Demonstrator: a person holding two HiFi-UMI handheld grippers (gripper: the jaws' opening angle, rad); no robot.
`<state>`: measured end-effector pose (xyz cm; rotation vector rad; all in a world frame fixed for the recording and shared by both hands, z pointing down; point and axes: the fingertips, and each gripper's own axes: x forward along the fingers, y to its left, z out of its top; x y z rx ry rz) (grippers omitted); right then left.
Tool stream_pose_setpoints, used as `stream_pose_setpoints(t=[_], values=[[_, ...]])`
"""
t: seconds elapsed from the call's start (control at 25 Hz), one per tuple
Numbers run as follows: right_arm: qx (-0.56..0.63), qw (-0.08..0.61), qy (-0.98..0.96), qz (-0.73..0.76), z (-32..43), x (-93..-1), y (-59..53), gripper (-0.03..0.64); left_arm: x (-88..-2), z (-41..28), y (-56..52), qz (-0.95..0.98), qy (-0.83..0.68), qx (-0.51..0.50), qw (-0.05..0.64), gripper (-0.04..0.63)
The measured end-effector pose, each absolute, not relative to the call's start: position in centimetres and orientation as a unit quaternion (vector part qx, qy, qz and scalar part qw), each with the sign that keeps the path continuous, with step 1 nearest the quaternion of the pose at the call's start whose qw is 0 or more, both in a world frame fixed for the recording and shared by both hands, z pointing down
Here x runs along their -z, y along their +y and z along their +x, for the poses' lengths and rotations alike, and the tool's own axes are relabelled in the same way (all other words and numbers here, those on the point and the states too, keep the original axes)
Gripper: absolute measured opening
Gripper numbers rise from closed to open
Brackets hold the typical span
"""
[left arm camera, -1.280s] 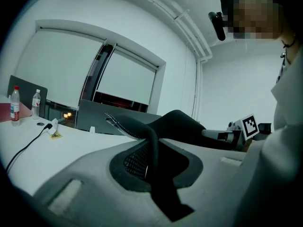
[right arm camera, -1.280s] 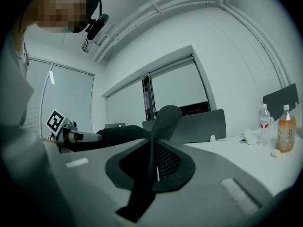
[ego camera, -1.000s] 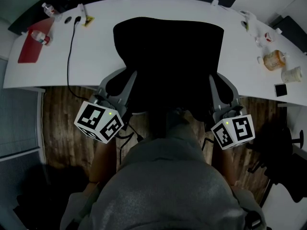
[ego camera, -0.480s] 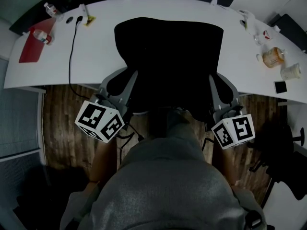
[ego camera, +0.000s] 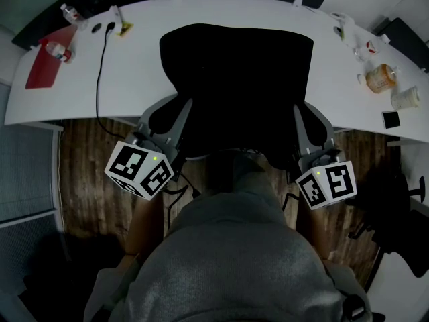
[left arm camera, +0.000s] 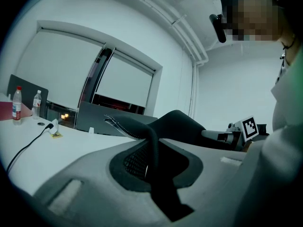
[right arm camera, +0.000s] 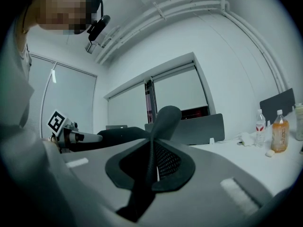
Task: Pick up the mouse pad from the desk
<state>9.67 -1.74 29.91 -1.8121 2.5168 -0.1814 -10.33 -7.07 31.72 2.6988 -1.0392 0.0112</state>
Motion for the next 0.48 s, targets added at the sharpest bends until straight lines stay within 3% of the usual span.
stream_pose_setpoints(t=[0.48], values=[[0.052,0.019,0.809,-0.586,9.37,-29.63,-1.70,0.021,-31.40,-10.62,-7.10,0.925,-0.359,-0.001,0.123,0.052]])
